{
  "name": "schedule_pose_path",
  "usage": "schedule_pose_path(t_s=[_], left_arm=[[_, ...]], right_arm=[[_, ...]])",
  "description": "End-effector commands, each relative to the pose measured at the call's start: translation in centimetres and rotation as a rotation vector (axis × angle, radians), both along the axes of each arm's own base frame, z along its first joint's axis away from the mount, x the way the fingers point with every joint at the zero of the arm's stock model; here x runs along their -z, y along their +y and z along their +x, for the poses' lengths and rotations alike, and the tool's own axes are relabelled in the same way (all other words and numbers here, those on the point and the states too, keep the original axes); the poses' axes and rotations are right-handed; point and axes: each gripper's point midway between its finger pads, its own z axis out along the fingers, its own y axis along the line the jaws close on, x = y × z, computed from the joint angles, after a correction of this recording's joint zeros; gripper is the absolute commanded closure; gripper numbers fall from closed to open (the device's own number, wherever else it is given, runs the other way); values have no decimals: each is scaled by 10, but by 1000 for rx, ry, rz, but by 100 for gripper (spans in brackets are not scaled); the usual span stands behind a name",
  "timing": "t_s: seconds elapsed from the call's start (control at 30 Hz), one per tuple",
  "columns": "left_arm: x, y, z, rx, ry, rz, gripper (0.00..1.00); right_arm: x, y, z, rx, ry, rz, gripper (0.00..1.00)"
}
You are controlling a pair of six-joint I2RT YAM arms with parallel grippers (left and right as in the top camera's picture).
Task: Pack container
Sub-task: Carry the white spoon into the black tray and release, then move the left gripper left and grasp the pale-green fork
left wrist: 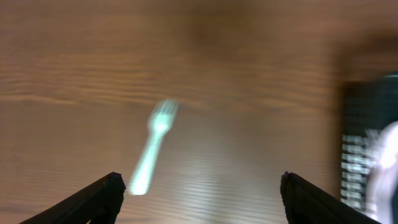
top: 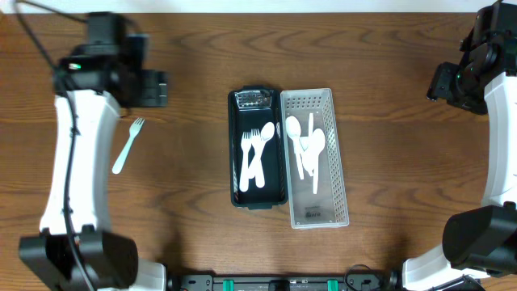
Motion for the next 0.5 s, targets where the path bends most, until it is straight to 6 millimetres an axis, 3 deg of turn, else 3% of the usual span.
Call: schedule_pose_path(t_s=[0.0, 0.27, 0.47], left_arm=[[39, 25, 3, 141, 98, 3, 17], [110, 75, 17, 131, 200, -4, 17], [159, 82, 11, 185, 307, -29, 17]], right_arm=[[1, 0, 0, -14, 4, 0, 36], [2, 1, -3, -13, 15, 2, 33], [2, 1, -3, -13, 15, 2, 31]])
